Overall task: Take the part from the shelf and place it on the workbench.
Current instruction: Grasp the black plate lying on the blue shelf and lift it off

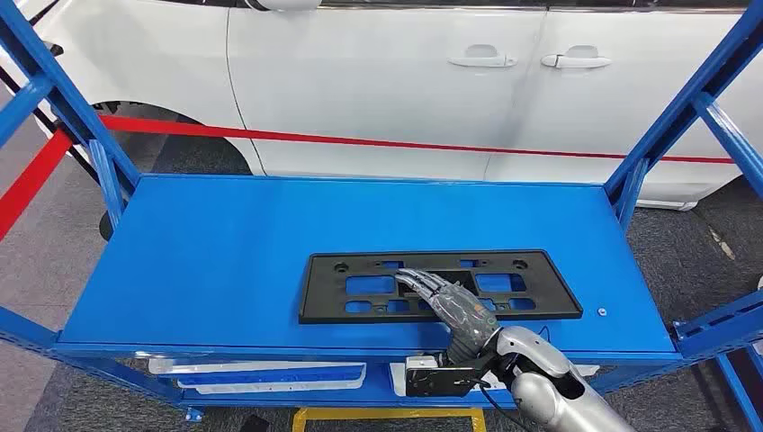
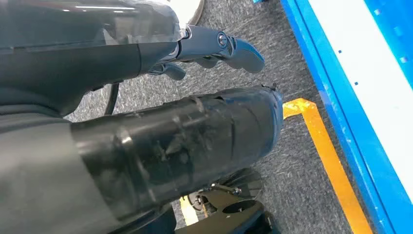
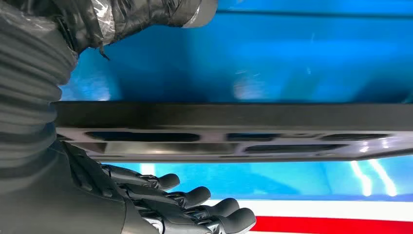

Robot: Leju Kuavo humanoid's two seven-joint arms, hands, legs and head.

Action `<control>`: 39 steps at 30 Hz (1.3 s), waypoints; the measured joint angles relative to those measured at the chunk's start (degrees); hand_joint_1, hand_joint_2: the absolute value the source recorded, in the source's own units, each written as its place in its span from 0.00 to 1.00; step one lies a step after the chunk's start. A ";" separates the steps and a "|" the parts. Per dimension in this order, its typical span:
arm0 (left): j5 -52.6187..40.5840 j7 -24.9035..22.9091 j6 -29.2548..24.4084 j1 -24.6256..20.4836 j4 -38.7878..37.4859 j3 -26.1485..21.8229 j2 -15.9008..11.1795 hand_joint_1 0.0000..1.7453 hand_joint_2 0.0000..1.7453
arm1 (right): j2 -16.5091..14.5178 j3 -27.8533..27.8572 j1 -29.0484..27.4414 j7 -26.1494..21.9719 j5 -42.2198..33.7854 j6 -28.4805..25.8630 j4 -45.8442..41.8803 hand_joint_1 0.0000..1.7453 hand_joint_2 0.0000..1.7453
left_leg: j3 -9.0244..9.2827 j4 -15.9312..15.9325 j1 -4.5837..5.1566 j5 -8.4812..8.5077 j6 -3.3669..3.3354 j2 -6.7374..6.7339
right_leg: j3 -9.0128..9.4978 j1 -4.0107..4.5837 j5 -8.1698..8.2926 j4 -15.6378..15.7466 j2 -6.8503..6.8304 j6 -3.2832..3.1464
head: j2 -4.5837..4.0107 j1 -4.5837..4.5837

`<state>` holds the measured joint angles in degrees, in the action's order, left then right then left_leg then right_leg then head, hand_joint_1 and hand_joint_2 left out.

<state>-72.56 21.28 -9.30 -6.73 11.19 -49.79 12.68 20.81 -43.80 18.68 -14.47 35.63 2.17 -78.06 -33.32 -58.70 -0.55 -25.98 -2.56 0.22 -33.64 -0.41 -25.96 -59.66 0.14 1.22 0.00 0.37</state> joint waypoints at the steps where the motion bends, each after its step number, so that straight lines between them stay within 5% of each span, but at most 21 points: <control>1: 0.00 0.01 0.00 -0.01 0.00 0.07 0.00 0.00 0.00 | 0.00 0.04 -0.02 0.14 0.23 -0.17 0.16 0.00 1.00 | -0.06 0.00 0.05 0.04 0.18 0.01 | 0.03 0.09 -0.08 0.23 0.02 -0.14 | 0.00 -0.03; 6: 0.04 0.17 0.01 -0.01 0.02 0.38 -0.01 0.00 0.00 | -0.01 0.98 -0.38 1.07 2.17 -2.07 1.76 0.00 1.00 | -0.43 -0.73 0.11 -0.64 1.47 0.00 | 0.32 -0.01 0.19 1.43 0.01 -1.48 | 0.00 -0.09; 10: 0.09 0.31 -0.01 0.14 0.01 0.39 -0.03 0.00 0.00 | -0.03 1.84 -0.80 1.71 3.62 -3.38 2.87 0.00 1.00 | -6.03 -13.03 -0.05 -7.07 2.07 -0.03 | 0.43 -0.11 0.46 1.84 -0.23 -2.45 | 0.00 -0.22; 11: 0.13 0.33 -0.01 0.24 0.01 0.39 -0.04 0.00 0.00 | -0.05 2.08 -1.06 2.05 4.27 -3.87 3.17 0.00 1.00 | -7.07 -15.25 -0.07 -7.58 2.15 -0.03 | 0.39 -0.06 0.45 1.76 -0.24 -2.46 | 0.00 -0.22; 13: 0.24 0.40 -0.01 0.37 0.01 0.39 -0.07 0.00 0.00 | -0.21 2.77 -1.63 2.69 5.59 -5.13 3.67 0.00 1.00 | -5.98 -13.18 -0.08 -5.31 2.08 -0.03 | 0.37 -0.03 0.33 1.45 -0.20 -2.38 | 0.00 -0.23; 15: 0.40 0.51 -0.01 0.34 0.02 0.39 -0.13 0.00 0.00 | -0.46 3.61 -2.10 3.14 6.64 -6.57 4.00 0.01 1.00 | -2.15 -5.54 -0.03 -1.86 1.75 -0.03 | 0.31 0.07 0.02 0.93 -0.14 -2.04 | 0.00 -0.22; 17: 0.54 0.63 -0.01 0.31 0.02 0.39 -0.16 0.00 0.00 | -0.66 4.54 -2.48 3.54 7.52 -7.78 4.19 0.30 1.00 | -0.01 -0.99 0.11 -0.65 1.30 0.01 | 0.09 0.26 -0.21 0.48 -0.11 -1.51 | 0.00 -0.19; 19: 0.59 0.69 -0.01 0.41 0.02 0.39 -0.18 0.00 0.00 | -0.90 5.50 -2.83 3.77 8.51 -8.69 4.36 0.66 1.00 | 0.00 -0.49 0.28 -0.57 0.81 0.06 | -0.05 0.29 -0.11 0.46 -0.10 -0.92 | 0.00 -0.17; 20: 0.61 0.69 -0.01 0.45 0.02 0.39 -0.19 0.00 0.00 | -1.09 6.01 -3.04 3.81 9.06 -9.11 4.43 0.76 1.00 | 0.01 -0.32 0.23 -0.37 0.48 0.03 | -0.10 0.20 -0.15 0.41 -0.10 -0.60 | 0.00 -0.17; 22: 0.64 0.74 -0.01 0.41 0.02 0.39 -0.20 0.00 0.00 | -1.54 7.10 -3.43 3.81 9.89 -9.80 4.54 0.77 1.00 | 0.06 0.10 0.02 0.02 -0.20 -0.03 | -0.90 0.01 -1.58 -1.42 -0.11 0.01 | 0.00 -0.08; 25: 0.73 0.86 -0.01 0.41 0.02 0.39 -0.22 0.00 0.00 | -2.12 8.27 -3.96 3.81 10.39 -10.25 4.84 0.90 1.00 | -0.07 0.23 -0.03 0.19 -0.59 -0.07 | -5.27 -0.31 -6.52 -10.91 -0.12 0.75 | 0.00 0.01; 27: 0.89 0.87 0.01 0.50 0.01 0.39 -0.25 0.00 0.00 | -2.47 8.68 -4.47 3.81 10.76 -10.42 5.14 0.95 1.00 | -0.10 0.20 -0.01 0.18 -0.59 -0.05 | -6.85 -0.45 -6.88 -14.25 -0.12 0.95 | 0.00 0.00; 28: 0.96 0.90 0.03 0.51 0.01 0.39 -0.26 0.00 0.00 | -2.65 8.84 -4.64 3.81 11.01 -10.59 5.26 0.96 1.00 | -0.07 0.19 -0.01 0.17 -0.57 -0.02 | -6.17 -0.48 -5.50 -12.86 -0.13 0.91 | 0.00 0.00; 31: 1.09 1.10 0.05 0.44 0.01 0.39 -0.25 0.00 0.00 | -3.02 9.47 -4.72 3.81 11.98 -11.57 5.38 0.97 1.00 | 0.06 0.11 0.09 0.07 -0.29 0.04 | -1.02 -0.25 -0.66 -2.33 -0.15 0.23 | 0.00 0.01; 36: 1.18 1.19 0.07 0.48 0.01 0.38 -0.26 0.00 0.00 | -3.26 11.02 -4.96 3.83 13.19 -13.09 5.07 1.00 1.00 | -0.08 -0.05 0.08 -0.14 1.24 0.00 | 0.77 0.11 0.02 1.59 -0.08 -1.21 | 0.00 -0.06; 39: 1.20 1.19 0.06 0.46 0.01 0.37 -0.30 0.00 0.00 | -3.45 11.45 -5.13 3.81 13.41 -13.38 4.78 1.00 1.00 | -2.71 -6.58 -0.07 -4.18 1.85 -0.03 | 1.30 -0.17 0.44 2.36 -0.34 -2.01 | 0.00 -0.12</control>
<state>-71.36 22.47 -9.24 -6.27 11.20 -49.42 12.38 17.36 -32.35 13.56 -10.66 49.04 -11.22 -73.28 -36.04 -65.28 -0.62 -30.17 -0.71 0.19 -32.34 -0.57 -25.52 -57.30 -0.20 -0.79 0.00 0.25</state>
